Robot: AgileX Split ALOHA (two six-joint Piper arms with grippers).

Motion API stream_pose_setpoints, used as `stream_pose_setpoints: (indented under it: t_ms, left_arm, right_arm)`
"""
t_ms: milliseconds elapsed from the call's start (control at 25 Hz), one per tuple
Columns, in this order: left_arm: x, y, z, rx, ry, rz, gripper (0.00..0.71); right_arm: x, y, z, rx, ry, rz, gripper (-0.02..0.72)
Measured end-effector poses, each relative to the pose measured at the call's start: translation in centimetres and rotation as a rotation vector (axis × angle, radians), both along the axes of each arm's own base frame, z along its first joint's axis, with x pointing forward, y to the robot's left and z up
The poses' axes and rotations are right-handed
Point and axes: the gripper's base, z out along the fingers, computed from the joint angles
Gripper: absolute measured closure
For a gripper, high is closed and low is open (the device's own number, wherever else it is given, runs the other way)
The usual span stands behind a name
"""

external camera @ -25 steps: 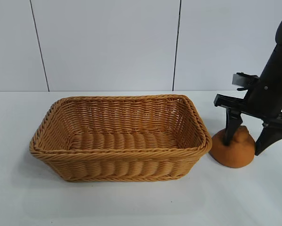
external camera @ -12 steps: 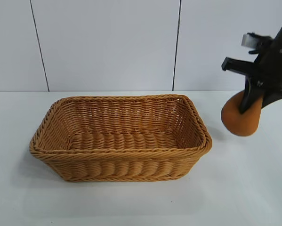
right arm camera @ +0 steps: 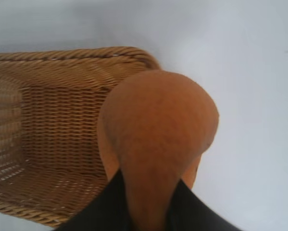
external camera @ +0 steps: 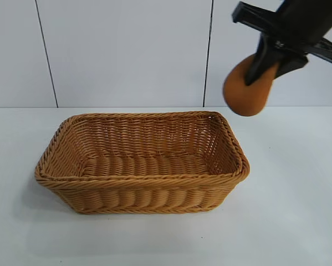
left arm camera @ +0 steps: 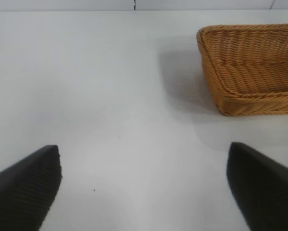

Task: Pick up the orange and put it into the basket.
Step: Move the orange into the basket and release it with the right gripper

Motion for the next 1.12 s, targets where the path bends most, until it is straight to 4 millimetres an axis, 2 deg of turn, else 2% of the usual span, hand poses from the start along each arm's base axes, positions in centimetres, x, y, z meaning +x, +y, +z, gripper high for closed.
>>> stream_pose_setpoints:
  t_ms: [200,360,480,640,720,800,880,1040,1080,1120]
  left_arm:
    - [0.0,0.0,0.0,0.0,0.0,0.0,0.044]
    - [0.0,0.0,0.0,0.0,0.0,0.0,0.044]
    - [0.0,0.0,0.0,0.0,0.0,0.0,0.044]
    - [0.0,0.0,0.0,0.0,0.0,0.0,0.044]
    - [0.0,0.0,0.0,0.0,0.0,0.0,0.044]
    - [0.0,0.0,0.0,0.0,0.0,0.0,0.044]
    - [0.0,0.0,0.0,0.0,0.0,0.0,0.044]
    - [0.0,0.0,0.0,0.0,0.0,0.0,0.044]
    - [0.0,0.0,0.0,0.0,0.0,0.0,0.044]
    - [0.0,0.0,0.0,0.0,0.0,0.0,0.044]
  right_arm:
    - [-1.2,6.3,-1.2,0.063,-0.055,0.09,0.64]
    - [-1.1,9.6,-4.6,0.059,-0.045,0.121,0.64]
    - [-0.3,10.6,-8.3,0.031,-0.014,0.11,0.64]
    - [0.3,10.9,-12.8,-0.016,0.049,0.096,0.64]
    - [0.4,10.9,-14.0,-0.03,0.071,0.095,0.64]
    - [0.4,10.9,-13.9,-0.028,0.069,0.094,0.618]
    - [0.4,10.9,-13.8,-0.027,0.07,0.094,0.54]
    - [0.0,10.8,-13.2,-0.031,0.093,0.115,0.196]
    - [-0.1,10.8,-12.8,-0.031,0.091,0.122,0.13]
    - [-0.2,10.7,-12.1,-0.031,0.079,0.129,0.099]
